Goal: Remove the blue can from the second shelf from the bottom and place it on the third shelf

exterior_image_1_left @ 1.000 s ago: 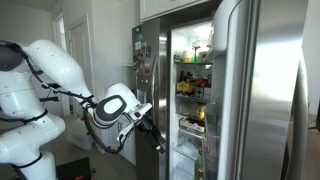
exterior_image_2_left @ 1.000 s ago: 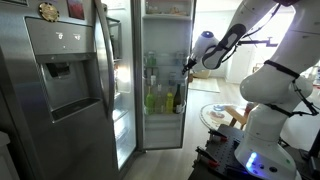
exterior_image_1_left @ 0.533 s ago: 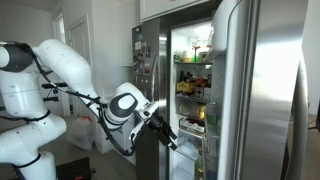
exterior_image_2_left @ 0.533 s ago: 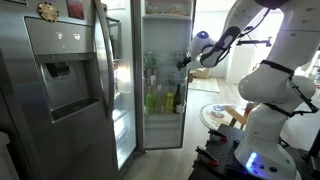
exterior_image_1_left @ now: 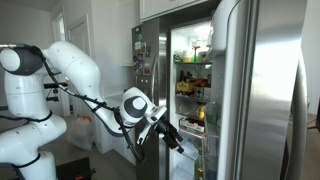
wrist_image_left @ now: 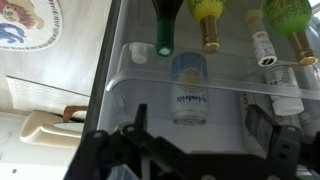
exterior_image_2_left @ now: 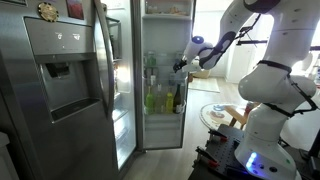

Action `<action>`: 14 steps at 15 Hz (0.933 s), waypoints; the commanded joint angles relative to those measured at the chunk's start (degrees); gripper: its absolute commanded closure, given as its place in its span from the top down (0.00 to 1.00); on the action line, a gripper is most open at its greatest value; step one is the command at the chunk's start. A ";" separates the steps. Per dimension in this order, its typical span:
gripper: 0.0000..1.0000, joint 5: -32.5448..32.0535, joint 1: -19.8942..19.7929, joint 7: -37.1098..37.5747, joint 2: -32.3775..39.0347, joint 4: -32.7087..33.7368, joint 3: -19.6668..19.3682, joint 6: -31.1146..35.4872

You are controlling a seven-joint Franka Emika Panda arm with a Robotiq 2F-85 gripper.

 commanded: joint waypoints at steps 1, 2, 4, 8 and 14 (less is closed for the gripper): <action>1.00 0.00 -0.02 0.00 -0.01 0.01 -0.06 0.00; 1.00 0.00 -0.03 0.00 -0.12 0.01 -0.13 0.00; 1.00 -2.31 -0.11 2.52 0.34 0.97 -0.24 0.47; 1.00 -16.27 0.35 18.40 1.91 6.55 -0.10 -0.41; 1.00 -37.57 2.35 43.98 9.21 13.35 1.65 -7.70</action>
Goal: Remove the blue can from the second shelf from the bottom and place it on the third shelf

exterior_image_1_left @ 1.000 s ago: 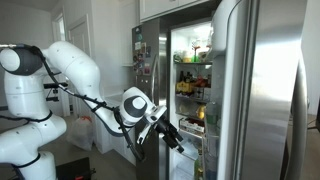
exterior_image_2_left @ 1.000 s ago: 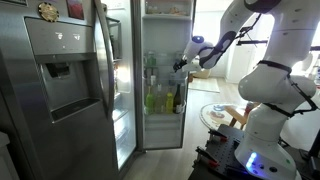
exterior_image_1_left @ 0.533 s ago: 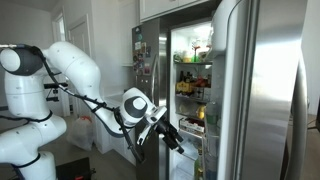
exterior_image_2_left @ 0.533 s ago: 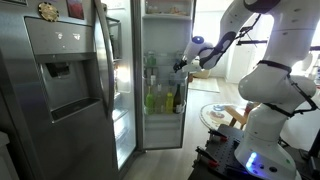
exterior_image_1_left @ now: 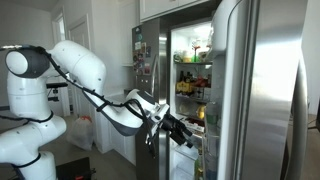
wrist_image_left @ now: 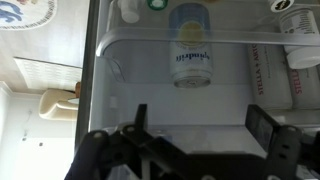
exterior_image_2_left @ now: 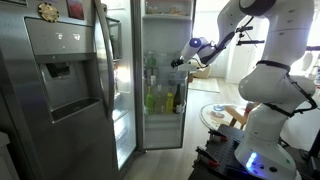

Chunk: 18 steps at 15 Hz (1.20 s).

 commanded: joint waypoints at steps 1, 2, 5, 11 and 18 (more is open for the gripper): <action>1.00 -10.26 1.38 12.22 6.56 3.64 1.44 -6.23; 1.00 -12.62 1.68 14.77 8.33 3.81 1.72 -8.09; 1.00 -19.06 2.34 21.54 12.98 4.82 2.47 -12.49; 1.00 -28.79 7.97 31.14 18.22 8.32 -2.56 -17.10; 1.00 -32.38 15.84 36.56 17.35 8.45 -9.91 -16.99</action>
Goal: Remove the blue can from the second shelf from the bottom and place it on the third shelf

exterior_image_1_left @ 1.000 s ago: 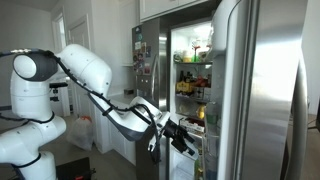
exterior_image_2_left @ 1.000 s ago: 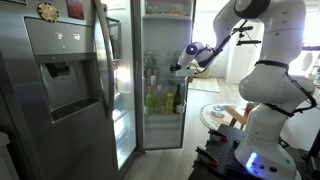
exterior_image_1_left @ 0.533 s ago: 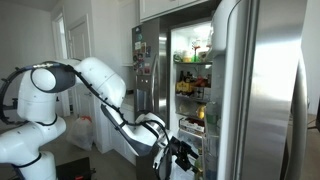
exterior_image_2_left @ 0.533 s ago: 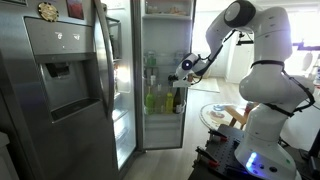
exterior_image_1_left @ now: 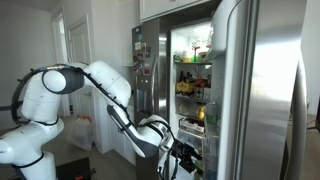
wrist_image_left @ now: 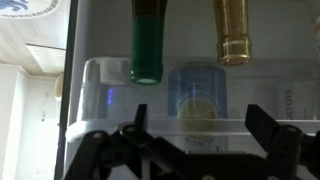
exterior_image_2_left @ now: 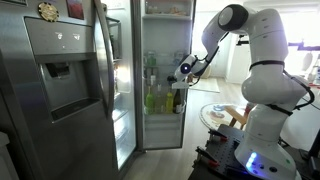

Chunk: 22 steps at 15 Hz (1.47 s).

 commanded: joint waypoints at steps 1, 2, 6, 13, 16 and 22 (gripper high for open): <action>1.00 -3.49 3.92 4.67 -1.58 -0.18 -3.34 0.16; 1.00 -3.71 4.70 5.10 -1.80 -0.36 -4.05 0.39; 1.00 -3.99 6.92 5.44 -2.89 -0.89 -6.44 1.19; 1.00 -6.38 5.16 6.72 -4.59 -1.58 -4.64 0.15; 1.00 -6.66 5.03 7.06 -4.80 -1.14 -4.68 -0.18; 1.00 -6.28 4.60 7.33 -4.17 0.31 -4.82 -0.47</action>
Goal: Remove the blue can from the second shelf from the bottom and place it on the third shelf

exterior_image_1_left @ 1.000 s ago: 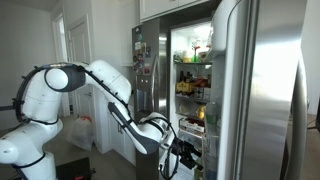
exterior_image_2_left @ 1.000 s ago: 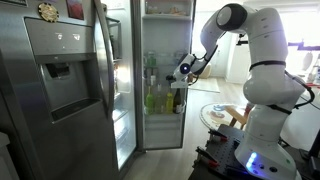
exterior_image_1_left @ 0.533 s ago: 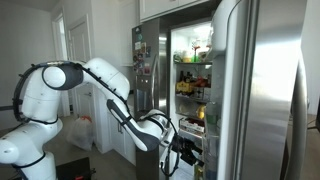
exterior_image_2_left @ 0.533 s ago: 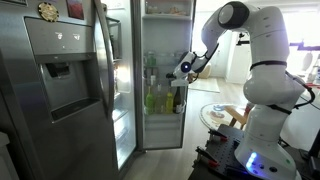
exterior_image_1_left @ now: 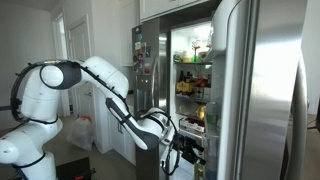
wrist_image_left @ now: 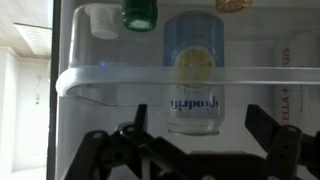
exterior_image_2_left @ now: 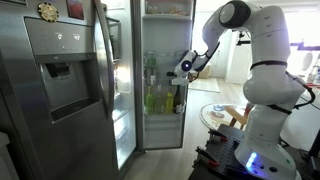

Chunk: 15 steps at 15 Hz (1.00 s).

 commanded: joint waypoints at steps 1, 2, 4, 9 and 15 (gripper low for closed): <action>1.00 -1.56 -0.59 2.22 -0.62 0.48 0.29 -0.55; 1.00 -1.62 -0.65 2.20 -0.42 0.80 0.30 -0.66; 1.00 -1.55 -0.73 2.05 -0.04 1.44 0.32 -0.75; 1.00 -1.32 -0.80 1.55 1.40 3.23 0.25 -1.12; 1.00 -0.74 1.37 1.02 4.29 6.38 -2.48 -0.98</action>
